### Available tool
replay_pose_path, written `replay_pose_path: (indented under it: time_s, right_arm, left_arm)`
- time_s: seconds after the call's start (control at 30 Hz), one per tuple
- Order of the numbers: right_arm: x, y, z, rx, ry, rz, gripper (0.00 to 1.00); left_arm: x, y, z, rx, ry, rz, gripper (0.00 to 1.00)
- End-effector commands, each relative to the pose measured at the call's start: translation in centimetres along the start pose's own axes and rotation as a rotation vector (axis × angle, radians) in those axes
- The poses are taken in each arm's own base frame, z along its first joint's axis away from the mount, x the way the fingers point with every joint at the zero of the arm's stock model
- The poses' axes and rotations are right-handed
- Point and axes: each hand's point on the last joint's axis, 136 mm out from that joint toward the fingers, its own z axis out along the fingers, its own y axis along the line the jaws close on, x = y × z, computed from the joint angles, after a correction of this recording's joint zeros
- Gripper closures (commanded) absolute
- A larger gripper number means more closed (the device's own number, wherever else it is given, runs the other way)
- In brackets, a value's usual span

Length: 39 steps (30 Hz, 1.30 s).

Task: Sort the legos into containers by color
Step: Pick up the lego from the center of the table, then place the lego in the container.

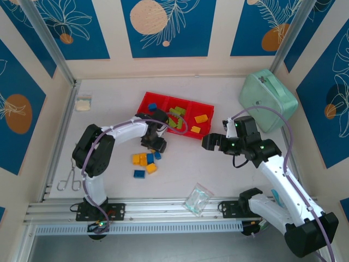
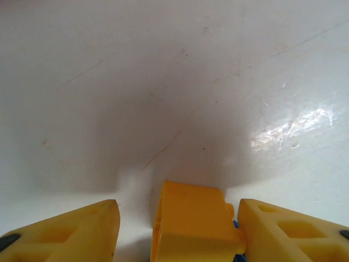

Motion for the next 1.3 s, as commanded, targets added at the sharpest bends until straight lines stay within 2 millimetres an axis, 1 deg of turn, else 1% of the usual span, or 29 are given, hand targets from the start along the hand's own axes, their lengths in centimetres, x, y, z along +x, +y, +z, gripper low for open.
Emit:
replay_pose_path:
  time_s: [0.0, 0.23, 0.4, 0.5, 0.57, 0.67, 0.77, 0.83, 0.93, 1.03, 1.1, 1.17, 1.27]
  right_arm:
    - [-0.1, 0.3, -0.3, -0.005, 0.001, -0.013, 0.01]
    - [0.0, 0.2, -0.3, 0.002, 0.002, -0.012, 0.01]
    - [0.0, 0.1, -0.4, 0.007, 0.002, -0.014, 0.01]
    - [0.0, 0.0, -0.4, 0.010, 0.000, -0.012, 0.01]
    - [0.0, 0.1, -0.5, 0.009, -0.001, -0.016, 0.01]
    - [-0.2, 0.2, -0.6, 0.010, -0.009, -0.020, 0.01]
    - [-0.3, 0.2, -0.9, 0.015, -0.017, -0.026, 0.01]
    - [-0.5, 0.2, -1.1, 0.020, -0.026, -0.027, 0.01]
    - [-0.8, 0.4, -1.4, 0.018, -0.041, -0.029, 0.01]
    - [-0.9, 0.6, -1.7, 0.014, -0.052, -0.026, 0.01]
    - [-0.9, 0.5, -1.9, 0.017, -0.063, -0.024, 0.01]
    - [-0.9, 0.4, -2.2, 0.022, -0.074, -0.022, 0.01]
    - [-0.8, 0.2, -2.6, 0.033, -0.089, -0.023, 0.01]
  left_arm:
    - [1.4, 0.9, 0.5, -0.029, 0.044, -0.025, 0.45]
    - [1.2, 0.8, 1.4, -0.024, 0.041, -0.040, 0.54]
    - [0.7, 0.8, 0.9, -0.026, 0.004, -0.047, 0.61]
    - [0.2, 1.0, -0.2, -0.033, -0.040, -0.053, 0.67]
    - [-0.4, 1.0, -1.4, -0.032, -0.087, -0.064, 0.69]
    - [-1.4, 0.9, -3.8, -0.019, -0.168, -0.086, 0.71]
    - [-2.8, 0.6, -6.8, 0.003, -0.267, -0.116, 0.71]
    - [-4.2, 0.3, -9.1, 0.031, -0.347, -0.139, 0.71]
    - [-7.0, -0.8, -12.5, 0.108, -0.476, -0.175, 0.71]
    - [-10.0, -2.3, -14.9, 0.202, -0.583, -0.215, 0.72]
    - [-11.8, -3.3, -15.8, 0.250, -0.626, -0.230, 0.72]
    - [-13.5, -4.5, -16.1, 0.288, -0.650, -0.228, 0.72]
    - [-15.7, -6.7, -15.4, 0.316, -0.658, -0.209, 0.72]
